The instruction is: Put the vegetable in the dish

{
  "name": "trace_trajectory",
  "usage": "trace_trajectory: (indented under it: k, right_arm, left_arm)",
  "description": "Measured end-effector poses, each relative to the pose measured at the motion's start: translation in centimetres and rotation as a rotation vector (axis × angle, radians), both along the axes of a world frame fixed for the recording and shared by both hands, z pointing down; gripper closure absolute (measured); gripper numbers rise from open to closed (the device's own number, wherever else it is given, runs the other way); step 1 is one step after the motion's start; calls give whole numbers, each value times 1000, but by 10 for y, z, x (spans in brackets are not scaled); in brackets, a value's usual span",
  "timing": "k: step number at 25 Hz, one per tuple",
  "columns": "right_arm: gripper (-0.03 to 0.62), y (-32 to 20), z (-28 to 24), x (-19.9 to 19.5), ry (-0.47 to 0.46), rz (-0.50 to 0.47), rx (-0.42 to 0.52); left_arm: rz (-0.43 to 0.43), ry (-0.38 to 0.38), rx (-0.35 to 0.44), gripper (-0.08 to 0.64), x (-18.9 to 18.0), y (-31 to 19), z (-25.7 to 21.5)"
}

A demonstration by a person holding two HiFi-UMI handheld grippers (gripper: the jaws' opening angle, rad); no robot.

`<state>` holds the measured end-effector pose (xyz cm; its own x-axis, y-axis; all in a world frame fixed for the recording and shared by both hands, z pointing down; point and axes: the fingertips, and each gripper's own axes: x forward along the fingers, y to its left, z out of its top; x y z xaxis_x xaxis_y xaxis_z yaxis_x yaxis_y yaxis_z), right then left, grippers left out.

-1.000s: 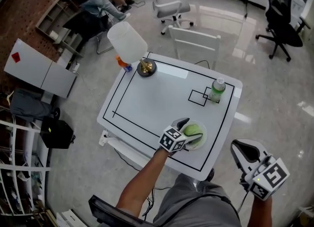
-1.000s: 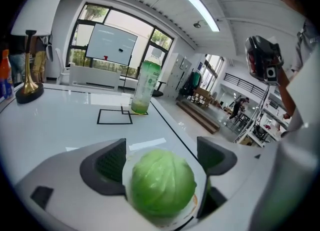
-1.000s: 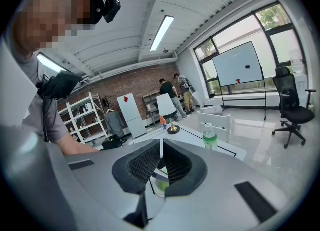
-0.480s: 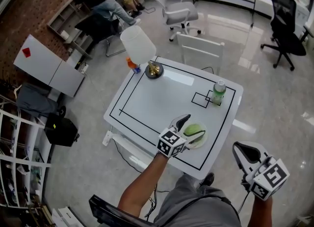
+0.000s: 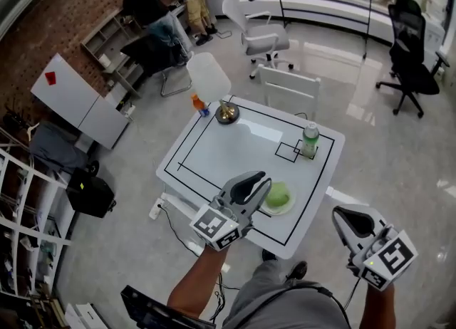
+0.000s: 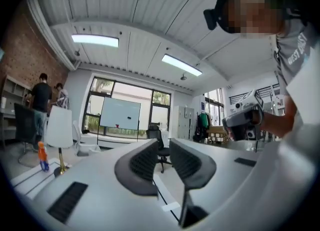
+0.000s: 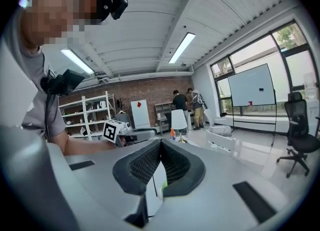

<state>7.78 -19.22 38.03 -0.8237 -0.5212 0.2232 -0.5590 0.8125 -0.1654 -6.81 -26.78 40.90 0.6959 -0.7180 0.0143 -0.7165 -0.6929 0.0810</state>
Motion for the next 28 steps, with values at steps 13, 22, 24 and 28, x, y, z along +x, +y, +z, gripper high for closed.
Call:
trace_trajectory:
  k: [13,22,24,28]
  right_arm:
    - [586,61,-59,-2,-14,-71,178]
    - [586,93,-79,-25,0,-26,224]
    - [586,102,-81,-34,-4,-7,222]
    - [586,118,-86,-58,4,16,232]
  left_arm:
    - [-227,-20,263,552,-67,149,-133]
    - [-219,-10,281,552,-104,198,-143]
    - [-200,-10,281,554,-113,206,-145]
    - [-184,-8,285,552,-141,222,-148]
